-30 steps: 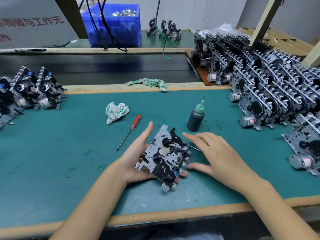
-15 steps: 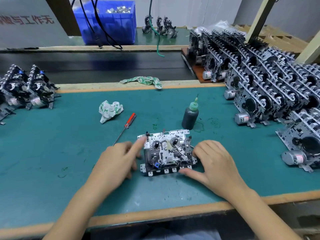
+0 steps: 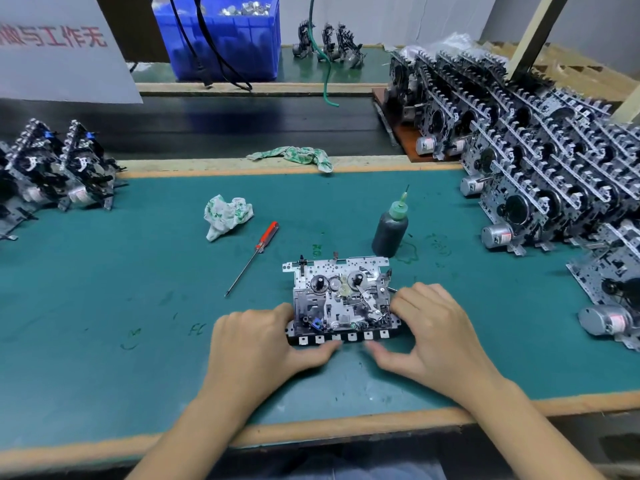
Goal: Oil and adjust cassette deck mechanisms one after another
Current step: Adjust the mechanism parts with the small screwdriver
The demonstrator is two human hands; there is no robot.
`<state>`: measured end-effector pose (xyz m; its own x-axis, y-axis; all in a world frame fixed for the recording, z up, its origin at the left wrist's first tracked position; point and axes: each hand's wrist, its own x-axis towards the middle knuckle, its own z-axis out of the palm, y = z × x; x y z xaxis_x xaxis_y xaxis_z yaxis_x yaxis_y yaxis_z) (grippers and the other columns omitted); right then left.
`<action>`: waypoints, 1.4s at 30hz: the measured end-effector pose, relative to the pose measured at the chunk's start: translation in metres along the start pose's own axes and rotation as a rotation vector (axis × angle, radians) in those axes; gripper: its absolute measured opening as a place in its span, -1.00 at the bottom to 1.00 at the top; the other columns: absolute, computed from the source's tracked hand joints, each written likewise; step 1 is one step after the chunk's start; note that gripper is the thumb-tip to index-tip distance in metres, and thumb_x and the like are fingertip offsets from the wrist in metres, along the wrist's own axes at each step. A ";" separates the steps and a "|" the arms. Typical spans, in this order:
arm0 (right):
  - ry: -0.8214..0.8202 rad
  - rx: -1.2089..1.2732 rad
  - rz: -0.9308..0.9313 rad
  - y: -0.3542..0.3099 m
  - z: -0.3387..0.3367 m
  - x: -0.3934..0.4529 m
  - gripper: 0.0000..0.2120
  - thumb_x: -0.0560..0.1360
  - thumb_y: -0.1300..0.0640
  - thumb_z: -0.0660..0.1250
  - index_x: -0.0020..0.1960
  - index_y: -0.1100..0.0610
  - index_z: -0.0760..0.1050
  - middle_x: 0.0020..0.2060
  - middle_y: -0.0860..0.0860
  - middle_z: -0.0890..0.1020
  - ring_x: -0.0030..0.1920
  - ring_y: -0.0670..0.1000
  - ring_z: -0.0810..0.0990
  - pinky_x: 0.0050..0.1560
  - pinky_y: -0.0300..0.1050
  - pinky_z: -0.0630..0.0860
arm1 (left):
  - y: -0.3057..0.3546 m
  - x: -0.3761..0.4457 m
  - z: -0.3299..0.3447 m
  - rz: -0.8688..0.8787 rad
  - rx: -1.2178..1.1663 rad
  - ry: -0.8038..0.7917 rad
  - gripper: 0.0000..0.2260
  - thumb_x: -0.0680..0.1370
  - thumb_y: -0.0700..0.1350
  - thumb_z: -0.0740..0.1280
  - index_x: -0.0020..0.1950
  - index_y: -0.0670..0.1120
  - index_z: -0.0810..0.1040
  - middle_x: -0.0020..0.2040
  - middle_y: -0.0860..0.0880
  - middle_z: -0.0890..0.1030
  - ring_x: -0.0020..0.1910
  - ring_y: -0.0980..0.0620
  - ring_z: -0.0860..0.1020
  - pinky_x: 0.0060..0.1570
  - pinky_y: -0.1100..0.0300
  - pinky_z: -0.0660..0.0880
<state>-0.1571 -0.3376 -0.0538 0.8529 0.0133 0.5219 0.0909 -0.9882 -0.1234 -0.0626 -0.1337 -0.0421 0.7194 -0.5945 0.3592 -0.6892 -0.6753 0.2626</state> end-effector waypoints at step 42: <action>0.076 0.003 0.019 -0.002 0.006 -0.006 -0.53 0.38 -0.25 0.32 -0.38 0.16 0.42 -0.43 -0.03 0.43 -0.37 0.04 0.40 -0.06 -0.06 0.39 | -0.011 0.003 0.003 0.023 -0.103 -0.009 -0.46 0.22 0.44 0.22 -0.52 -0.05 0.36 -0.68 -0.05 0.34 -0.65 -0.10 0.41 -0.61 0.15 0.34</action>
<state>-0.1588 -0.3350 -0.0617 0.8130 -0.0171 0.5820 0.0771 -0.9876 -0.1367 -0.0525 -0.1292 -0.0469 0.7039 -0.6136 0.3580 -0.7103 -0.6132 0.3456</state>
